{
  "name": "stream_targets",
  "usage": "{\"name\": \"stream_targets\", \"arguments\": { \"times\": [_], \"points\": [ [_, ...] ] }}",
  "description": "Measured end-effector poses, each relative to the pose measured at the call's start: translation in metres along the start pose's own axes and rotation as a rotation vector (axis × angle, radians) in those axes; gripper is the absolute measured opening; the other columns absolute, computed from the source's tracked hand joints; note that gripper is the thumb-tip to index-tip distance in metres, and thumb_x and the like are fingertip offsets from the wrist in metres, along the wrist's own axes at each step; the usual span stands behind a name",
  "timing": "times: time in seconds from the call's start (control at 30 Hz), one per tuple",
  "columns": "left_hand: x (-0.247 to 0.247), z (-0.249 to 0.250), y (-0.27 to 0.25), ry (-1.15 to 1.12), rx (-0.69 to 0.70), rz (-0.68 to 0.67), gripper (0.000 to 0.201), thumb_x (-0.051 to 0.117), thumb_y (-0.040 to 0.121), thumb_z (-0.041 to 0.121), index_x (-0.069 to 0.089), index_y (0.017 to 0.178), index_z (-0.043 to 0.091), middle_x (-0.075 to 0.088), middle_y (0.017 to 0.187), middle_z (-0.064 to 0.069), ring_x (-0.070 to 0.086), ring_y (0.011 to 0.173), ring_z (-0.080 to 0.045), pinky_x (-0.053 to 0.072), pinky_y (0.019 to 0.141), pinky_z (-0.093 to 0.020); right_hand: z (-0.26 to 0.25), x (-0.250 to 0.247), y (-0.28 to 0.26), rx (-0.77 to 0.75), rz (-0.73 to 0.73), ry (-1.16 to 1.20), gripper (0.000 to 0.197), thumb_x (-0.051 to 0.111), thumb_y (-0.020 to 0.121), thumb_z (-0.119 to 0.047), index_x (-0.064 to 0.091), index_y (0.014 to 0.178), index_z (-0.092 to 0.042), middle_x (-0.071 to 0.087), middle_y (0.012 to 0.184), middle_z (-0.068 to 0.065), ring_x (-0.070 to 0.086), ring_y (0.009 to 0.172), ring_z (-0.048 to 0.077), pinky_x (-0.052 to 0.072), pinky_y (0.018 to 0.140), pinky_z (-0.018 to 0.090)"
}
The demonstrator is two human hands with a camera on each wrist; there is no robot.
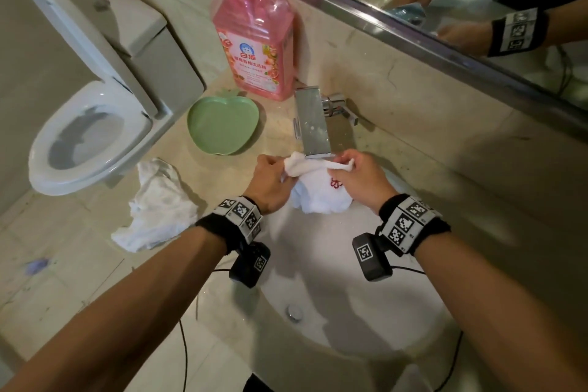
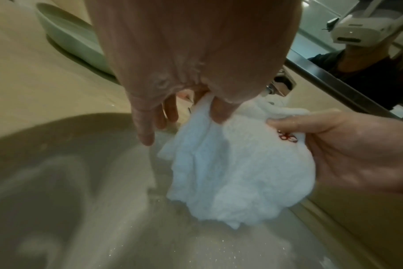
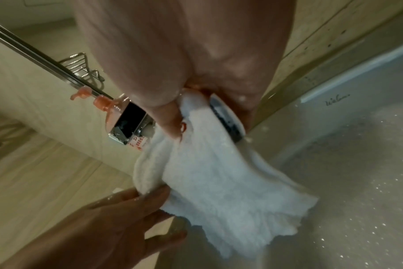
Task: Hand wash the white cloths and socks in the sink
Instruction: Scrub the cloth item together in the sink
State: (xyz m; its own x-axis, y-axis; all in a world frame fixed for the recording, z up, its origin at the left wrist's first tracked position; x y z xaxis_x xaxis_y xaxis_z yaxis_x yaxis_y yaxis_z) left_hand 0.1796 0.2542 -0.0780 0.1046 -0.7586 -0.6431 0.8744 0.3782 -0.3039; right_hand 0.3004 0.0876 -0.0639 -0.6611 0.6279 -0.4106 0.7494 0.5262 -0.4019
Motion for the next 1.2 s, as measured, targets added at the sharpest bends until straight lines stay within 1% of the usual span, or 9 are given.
{"name": "stream_targets", "arguments": {
  "times": [0.1, 0.23, 0.43, 0.6, 0.73, 0.8, 0.97, 1.1, 1.2],
  "points": [
    [0.003, 0.004, 0.004, -0.049, -0.01, 0.009, 0.021, 0.054, 0.096, 0.03, 0.058, 0.105, 0.011, 0.056, 0.093, -0.008, 0.051, 0.087, -0.028, 0.039, 0.075, -0.033, 0.011, -0.001, 0.001, 0.028, 0.051, -0.154, 0.018, 0.075, 0.085, -0.022, 0.061, 0.097, -0.018, 0.066, 0.093, 0.0, 0.063, 0.081, 0.016, 0.047, 0.067, 0.027],
    [0.005, 0.014, 0.013, -0.162, -0.06, -0.098, 0.044, 0.048, 0.09, 0.043, 0.051, 0.129, 0.024, 0.065, 0.104, 0.001, 0.06, 0.092, -0.022, 0.048, 0.084, -0.034, 0.013, 0.002, -0.003, -0.043, 0.05, -0.318, 0.028, 0.078, 0.079, -0.021, 0.056, 0.097, -0.019, 0.064, 0.1, 0.002, 0.06, 0.092, 0.02, 0.044, 0.072, 0.03],
    [0.008, 0.029, 0.023, -0.379, -0.123, -0.195, 0.039, 0.047, 0.097, 0.019, 0.049, 0.136, 0.013, 0.067, 0.122, -0.01, 0.067, 0.105, -0.022, 0.055, 0.093, -0.044, 0.006, 0.025, -0.023, -0.261, 0.151, -0.394, 0.057, 0.085, 0.069, -0.037, 0.047, 0.106, -0.016, 0.042, 0.108, -0.001, 0.044, 0.099, 0.016, 0.043, 0.082, 0.026],
    [0.001, 0.024, 0.022, -0.473, -0.256, -0.057, 0.058, 0.07, 0.089, 0.04, 0.047, 0.126, 0.002, 0.066, 0.11, -0.015, 0.067, 0.094, -0.028, 0.057, 0.083, -0.048, 0.007, 0.041, -0.019, -0.038, -0.206, -0.089, 0.029, 0.072, 0.079, -0.044, 0.058, 0.091, -0.022, 0.065, 0.085, -0.003, 0.059, 0.078, 0.013, 0.047, 0.069, 0.028],
    [-0.001, 0.018, 0.015, -0.643, -0.307, -0.079, 0.011, 0.067, 0.091, 0.015, 0.06, 0.097, 0.009, 0.061, 0.085, -0.008, 0.057, 0.074, -0.022, 0.048, 0.065, -0.034, 0.006, 0.043, -0.008, 0.005, -0.209, -0.018, 0.013, 0.069, 0.089, -0.028, 0.062, 0.095, -0.018, 0.073, 0.09, 0.001, 0.072, 0.082, 0.015, 0.057, 0.079, 0.032],
    [-0.003, 0.018, 0.01, -0.742, -0.295, -0.105, 0.021, 0.054, 0.087, -0.008, 0.061, 0.089, 0.012, 0.057, 0.082, -0.005, 0.051, 0.065, -0.015, 0.043, 0.058, -0.025, 0.007, 0.042, -0.001, 0.051, -0.177, 0.081, 0.008, 0.063, 0.096, -0.018, 0.064, 0.099, -0.012, 0.074, 0.091, 0.006, 0.074, 0.077, 0.013, 0.061, 0.076, 0.03],
    [-0.007, 0.024, 0.008, -0.662, -0.201, -0.164, 0.049, 0.066, 0.078, -0.012, 0.057, 0.122, 0.007, 0.063, 0.116, -0.012, 0.065, 0.095, -0.025, 0.056, 0.079, -0.036, 0.004, 0.041, 0.014, 0.099, -0.072, 0.12, 0.019, 0.054, 0.102, -0.023, 0.067, 0.108, -0.011, 0.072, 0.095, 0.006, 0.072, 0.074, 0.013, 0.063, 0.074, 0.033],
    [0.0, 0.02, 0.017, -0.544, -0.323, -0.1, 0.012, 0.064, 0.094, 0.014, 0.059, 0.104, 0.008, 0.065, 0.111, -0.018, 0.068, 0.096, -0.031, 0.061, 0.078, -0.039, 0.003, 0.031, 0.021, 0.148, -0.004, 0.196, 0.014, 0.056, 0.099, -0.024, 0.068, 0.093, -0.02, 0.074, 0.092, 0.007, 0.073, 0.076, 0.02, 0.062, 0.08, 0.042],
    [0.008, 0.023, 0.023, -0.546, -0.301, -0.091, 0.015, 0.056, 0.097, 0.008, 0.063, 0.103, -0.004, 0.068, 0.11, -0.027, 0.066, 0.102, -0.042, 0.057, 0.088, -0.053, 0.002, 0.023, 0.02, 0.119, -0.05, 0.285, 0.016, 0.055, 0.096, -0.017, 0.07, 0.092, -0.02, 0.075, 0.096, 0.013, 0.073, 0.088, 0.029, 0.061, 0.082, 0.043]
  ]
}}
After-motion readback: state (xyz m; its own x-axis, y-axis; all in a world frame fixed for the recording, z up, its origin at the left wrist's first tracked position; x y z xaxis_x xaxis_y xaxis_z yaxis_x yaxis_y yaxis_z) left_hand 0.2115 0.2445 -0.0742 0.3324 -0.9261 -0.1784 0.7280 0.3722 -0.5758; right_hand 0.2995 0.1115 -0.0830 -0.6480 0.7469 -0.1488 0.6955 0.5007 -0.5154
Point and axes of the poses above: each hand's wrist, its own y-axis towards the middle knuckle, its own x-axis out of the palm, z = x × y, the point moved 3 cm from there along y, towards the middle knuckle
